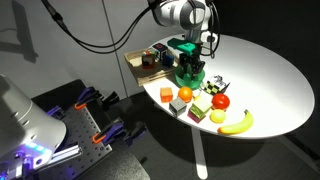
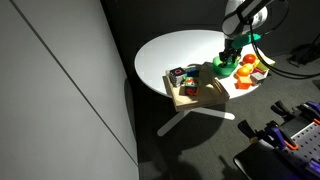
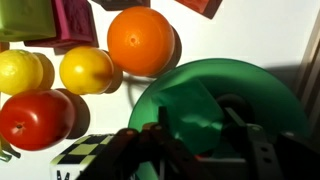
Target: Put the green block in the box
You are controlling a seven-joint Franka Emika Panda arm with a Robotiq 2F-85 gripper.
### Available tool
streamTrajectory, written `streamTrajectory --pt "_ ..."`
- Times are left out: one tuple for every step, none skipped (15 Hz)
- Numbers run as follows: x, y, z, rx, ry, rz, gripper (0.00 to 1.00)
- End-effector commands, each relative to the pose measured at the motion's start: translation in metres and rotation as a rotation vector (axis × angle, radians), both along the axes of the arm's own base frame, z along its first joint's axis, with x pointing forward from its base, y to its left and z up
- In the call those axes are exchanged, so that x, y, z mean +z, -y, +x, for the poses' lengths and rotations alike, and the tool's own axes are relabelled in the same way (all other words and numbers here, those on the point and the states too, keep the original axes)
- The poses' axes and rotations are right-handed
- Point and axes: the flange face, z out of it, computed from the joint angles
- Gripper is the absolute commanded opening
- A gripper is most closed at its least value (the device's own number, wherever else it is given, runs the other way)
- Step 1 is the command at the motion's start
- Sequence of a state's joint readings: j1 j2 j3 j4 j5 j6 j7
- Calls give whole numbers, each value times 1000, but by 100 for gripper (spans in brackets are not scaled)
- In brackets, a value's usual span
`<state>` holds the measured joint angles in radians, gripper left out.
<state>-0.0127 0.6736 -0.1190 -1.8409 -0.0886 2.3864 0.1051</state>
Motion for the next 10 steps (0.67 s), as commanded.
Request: streamTrajectory --pt "16 -2 3 -20 19 -17 32" --pt "19 -2 4 -23 22 -18 32" --pt "23 -3 4 -26 26 -16 32" --pt "27 -3 4 -28 31 -12 32" --pt "32 -4 5 -28 39 -9 32" --pt "38 -5 6 -27 47 -1 32" --pt "45 -7 7 -25 57 3 32" --pt "52 -9 7 -22 68 9 32" --pt "60 -11 8 -19 80 15 32" --pt "68 -14 8 -15 91 22 32"
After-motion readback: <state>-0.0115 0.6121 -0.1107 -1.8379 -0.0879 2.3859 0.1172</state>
